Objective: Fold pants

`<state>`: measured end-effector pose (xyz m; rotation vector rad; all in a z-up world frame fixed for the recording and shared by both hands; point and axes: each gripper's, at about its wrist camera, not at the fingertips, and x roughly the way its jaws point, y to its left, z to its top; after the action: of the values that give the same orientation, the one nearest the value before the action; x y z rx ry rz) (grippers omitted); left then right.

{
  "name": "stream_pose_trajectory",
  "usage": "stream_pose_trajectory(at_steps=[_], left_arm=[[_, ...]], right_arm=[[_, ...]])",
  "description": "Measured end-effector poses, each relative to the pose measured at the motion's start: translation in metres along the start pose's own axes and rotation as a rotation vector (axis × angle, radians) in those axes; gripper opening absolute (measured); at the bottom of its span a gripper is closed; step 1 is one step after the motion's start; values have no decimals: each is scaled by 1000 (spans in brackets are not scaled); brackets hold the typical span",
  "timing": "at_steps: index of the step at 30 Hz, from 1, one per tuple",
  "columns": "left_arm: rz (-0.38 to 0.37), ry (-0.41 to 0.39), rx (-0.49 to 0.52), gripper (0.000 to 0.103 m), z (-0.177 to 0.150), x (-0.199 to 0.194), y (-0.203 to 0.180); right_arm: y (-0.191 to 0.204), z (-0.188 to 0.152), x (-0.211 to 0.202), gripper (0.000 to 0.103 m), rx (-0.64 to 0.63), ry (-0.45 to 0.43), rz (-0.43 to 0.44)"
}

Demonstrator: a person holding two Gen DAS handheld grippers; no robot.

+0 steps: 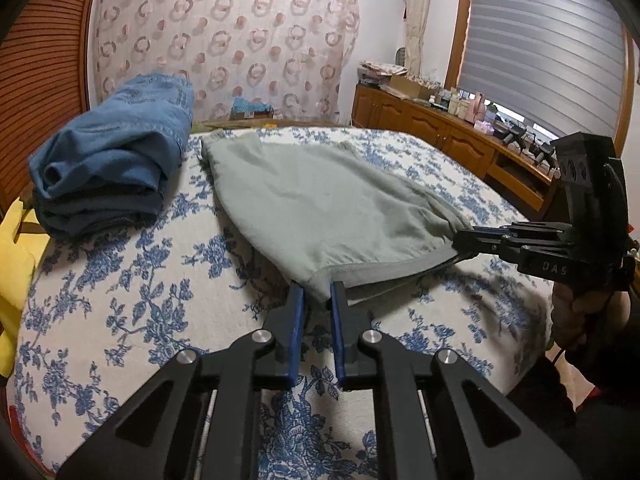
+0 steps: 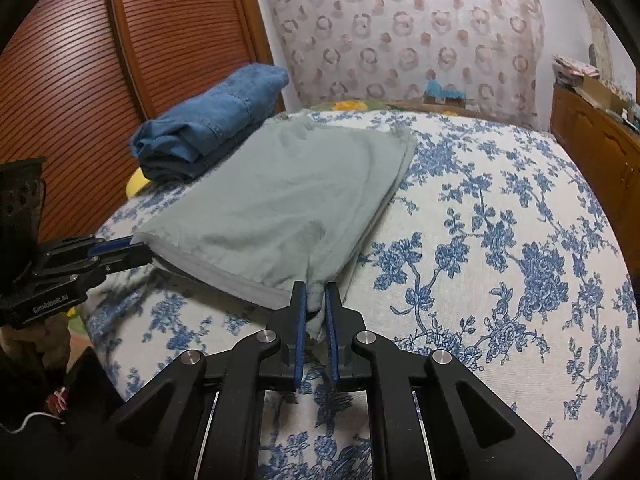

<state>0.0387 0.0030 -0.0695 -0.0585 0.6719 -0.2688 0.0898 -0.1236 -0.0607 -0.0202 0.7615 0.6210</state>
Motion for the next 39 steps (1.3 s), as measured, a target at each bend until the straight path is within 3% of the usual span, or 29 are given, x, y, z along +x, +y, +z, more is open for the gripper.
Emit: stream_pose_trajectory(at_steps=[39], left_arm=[[-12,-263,83,8,51,-113,-31]], right_arm=[[35,33,-107,6,-65,-184,36]])
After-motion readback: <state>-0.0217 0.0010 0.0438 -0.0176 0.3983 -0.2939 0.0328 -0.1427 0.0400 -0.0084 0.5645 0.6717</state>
